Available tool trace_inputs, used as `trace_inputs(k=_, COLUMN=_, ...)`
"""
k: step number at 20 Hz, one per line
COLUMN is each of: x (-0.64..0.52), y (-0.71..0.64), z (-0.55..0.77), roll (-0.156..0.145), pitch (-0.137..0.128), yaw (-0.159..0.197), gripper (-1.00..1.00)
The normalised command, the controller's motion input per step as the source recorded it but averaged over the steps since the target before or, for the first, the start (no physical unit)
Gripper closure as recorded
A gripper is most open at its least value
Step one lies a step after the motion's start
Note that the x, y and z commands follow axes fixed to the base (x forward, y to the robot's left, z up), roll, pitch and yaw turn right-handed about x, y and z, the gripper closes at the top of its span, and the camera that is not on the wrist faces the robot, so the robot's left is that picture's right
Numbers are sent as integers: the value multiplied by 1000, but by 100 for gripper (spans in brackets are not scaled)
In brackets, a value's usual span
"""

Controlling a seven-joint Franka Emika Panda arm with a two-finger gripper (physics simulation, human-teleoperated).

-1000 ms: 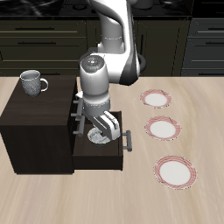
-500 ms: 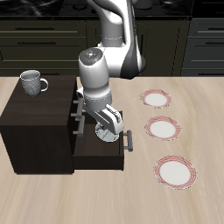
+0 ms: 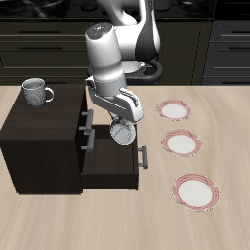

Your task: Place the bowl on the nearest plate relative to the robot

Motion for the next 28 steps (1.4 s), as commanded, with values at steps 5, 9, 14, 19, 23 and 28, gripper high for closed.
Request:
trace_inputs(k=5, x=-113, y=61, z=339, roll=2, pitch=-42, yaw=82, gripper=100)
trace_inputs(k=9, x=-135, y=82, z=194, roll=-32, pitch=-7, yaw=128, gripper=100)
trace_inputs(k=14, x=-294, y=324, z=296, roll=-39, pitch=-27, yaw=295, gripper=100)
trace_inputs(k=19, x=-277, y=387, z=274, roll=-60, pitch=-77, yaw=320, gripper=100)
trace_inputs(k=23, x=-215, y=390, z=154, roll=-39, pitch=-87, yaw=331, gripper=100)
trace_inputs(k=28, x=-139, y=351, z=51, roll=-20, pitch=1, yaw=314, gripper=100)
